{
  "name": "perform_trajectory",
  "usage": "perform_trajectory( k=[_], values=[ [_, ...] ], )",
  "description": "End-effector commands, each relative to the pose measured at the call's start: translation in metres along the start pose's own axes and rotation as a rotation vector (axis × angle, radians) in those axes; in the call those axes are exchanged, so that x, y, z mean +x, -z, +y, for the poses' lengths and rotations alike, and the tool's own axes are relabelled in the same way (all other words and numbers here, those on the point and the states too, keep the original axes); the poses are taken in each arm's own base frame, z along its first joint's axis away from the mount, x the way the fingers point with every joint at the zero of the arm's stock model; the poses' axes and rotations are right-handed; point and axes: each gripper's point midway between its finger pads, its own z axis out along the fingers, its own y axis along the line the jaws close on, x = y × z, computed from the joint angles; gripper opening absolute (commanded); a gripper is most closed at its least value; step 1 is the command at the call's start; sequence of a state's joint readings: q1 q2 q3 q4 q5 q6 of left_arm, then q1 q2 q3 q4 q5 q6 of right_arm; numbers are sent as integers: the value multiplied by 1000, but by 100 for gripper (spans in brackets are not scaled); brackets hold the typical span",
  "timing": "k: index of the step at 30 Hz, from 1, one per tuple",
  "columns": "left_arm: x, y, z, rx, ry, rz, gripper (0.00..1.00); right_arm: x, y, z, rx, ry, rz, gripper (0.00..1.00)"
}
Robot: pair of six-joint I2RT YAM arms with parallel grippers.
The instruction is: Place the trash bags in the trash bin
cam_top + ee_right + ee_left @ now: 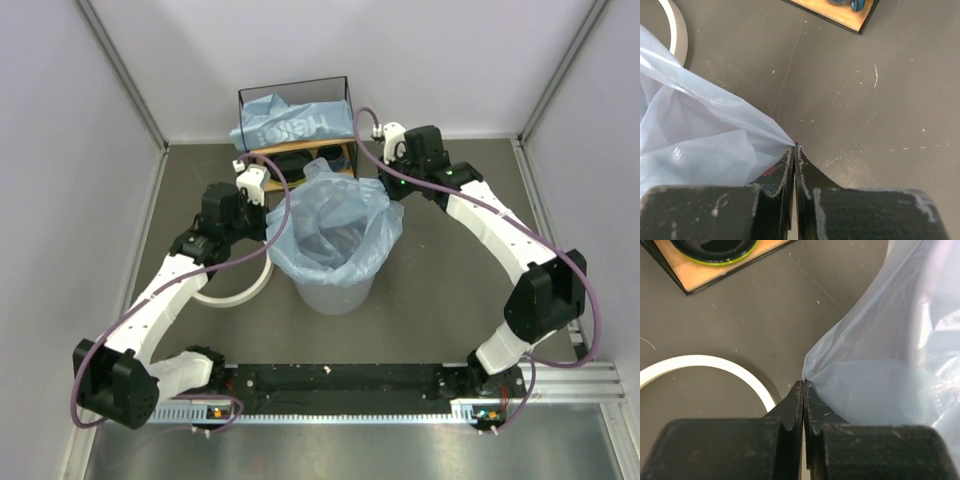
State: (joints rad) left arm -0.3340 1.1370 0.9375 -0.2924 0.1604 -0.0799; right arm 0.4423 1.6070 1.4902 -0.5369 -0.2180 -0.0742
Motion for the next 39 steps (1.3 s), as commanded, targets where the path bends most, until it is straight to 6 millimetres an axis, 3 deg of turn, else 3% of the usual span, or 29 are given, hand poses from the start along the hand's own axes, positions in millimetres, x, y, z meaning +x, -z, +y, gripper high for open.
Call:
perform_trajectory(
  k=[1,8,11,13,14,15,16,17,20,21,25,27,29,33,34,37,39],
  values=[
    [17,-5,2,5,72,44,0,5,5,-7,14,-21,-14,0],
    [30,0,-8,61,68,70,0,15,26,4,-33,18,-31,0],
    [20,11,-9,85,37,25,1,10,42,3,-38,46,-69,0],
    [-5,27,-12,118,8,-57,9,2,55,7,-64,63,-105,0],
    [-12,34,-11,123,-18,-77,26,-6,67,8,-65,88,-138,0],
    [-24,45,-10,119,-39,-115,32,-6,73,9,-68,98,-134,1],
    [-40,55,-12,120,-67,-145,38,-12,81,12,-76,116,-151,6],
    [-39,63,-12,121,-110,-119,42,-18,94,13,-68,135,-177,22],
    [-47,84,-6,78,-177,-99,54,-12,111,12,-54,161,-166,49],
    [-35,91,-2,61,-173,-54,62,-12,120,9,-35,163,-176,57],
    [-36,118,14,-12,-193,-60,66,14,142,-20,60,117,-92,73],
    [-47,134,16,-27,-211,-98,67,19,155,-32,81,74,-80,77],
    [-45,139,18,-46,-197,-80,68,14,172,-36,78,32,-82,79],
    [-49,149,11,-33,-145,-94,69,-16,191,-5,-63,-44,-148,82],
    [-55,152,2,9,-138,-116,69,-33,200,13,-152,-53,-193,82],
    [-73,164,-20,97,-67,-194,71,-55,204,36,-278,-185,-201,82],
    [-91,179,-35,168,-38,-281,72,-62,194,44,-324,-253,-173,82]
  ],
)
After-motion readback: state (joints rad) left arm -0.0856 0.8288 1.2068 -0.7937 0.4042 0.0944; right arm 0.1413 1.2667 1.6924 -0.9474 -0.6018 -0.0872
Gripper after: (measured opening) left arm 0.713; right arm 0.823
